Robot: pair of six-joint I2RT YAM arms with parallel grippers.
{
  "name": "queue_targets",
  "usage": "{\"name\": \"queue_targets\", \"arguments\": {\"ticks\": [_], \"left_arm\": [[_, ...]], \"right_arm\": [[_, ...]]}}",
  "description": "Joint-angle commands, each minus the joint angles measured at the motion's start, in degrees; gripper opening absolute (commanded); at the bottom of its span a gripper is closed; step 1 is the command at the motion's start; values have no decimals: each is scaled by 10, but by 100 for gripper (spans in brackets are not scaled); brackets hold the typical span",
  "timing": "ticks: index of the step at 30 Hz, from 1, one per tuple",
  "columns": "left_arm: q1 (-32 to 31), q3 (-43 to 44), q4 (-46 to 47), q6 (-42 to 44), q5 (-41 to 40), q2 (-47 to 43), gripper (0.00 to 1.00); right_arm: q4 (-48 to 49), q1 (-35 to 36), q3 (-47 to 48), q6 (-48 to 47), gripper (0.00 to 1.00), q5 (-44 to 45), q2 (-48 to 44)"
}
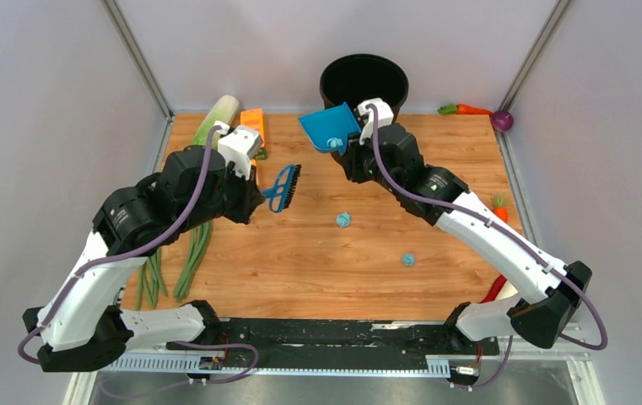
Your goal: Sweep away the paper scraps from the table
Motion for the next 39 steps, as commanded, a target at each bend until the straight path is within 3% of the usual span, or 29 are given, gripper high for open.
{"name": "queue_targets", "arguments": {"ticks": [1, 8, 16, 27, 39], "left_arm": [[-1, -9, 11, -19, 7, -15, 0], [-1, 5, 19, -27, 36, 9, 0], [-2, 34, 27, -18, 52, 45, 0], [-2, 35, 31, -21, 56, 52, 0], [-2, 36, 25, -13, 44, 52, 0]], "right_arm": [[1, -17, 54, -32, 0, -8, 24], [1, -64, 120, -31, 0, -35, 86], [0, -116, 268, -22, 0, -87, 191], [3, -189, 430, 54, 0, -184, 317], [167, -271, 334, 235, 0, -353, 308]]}}
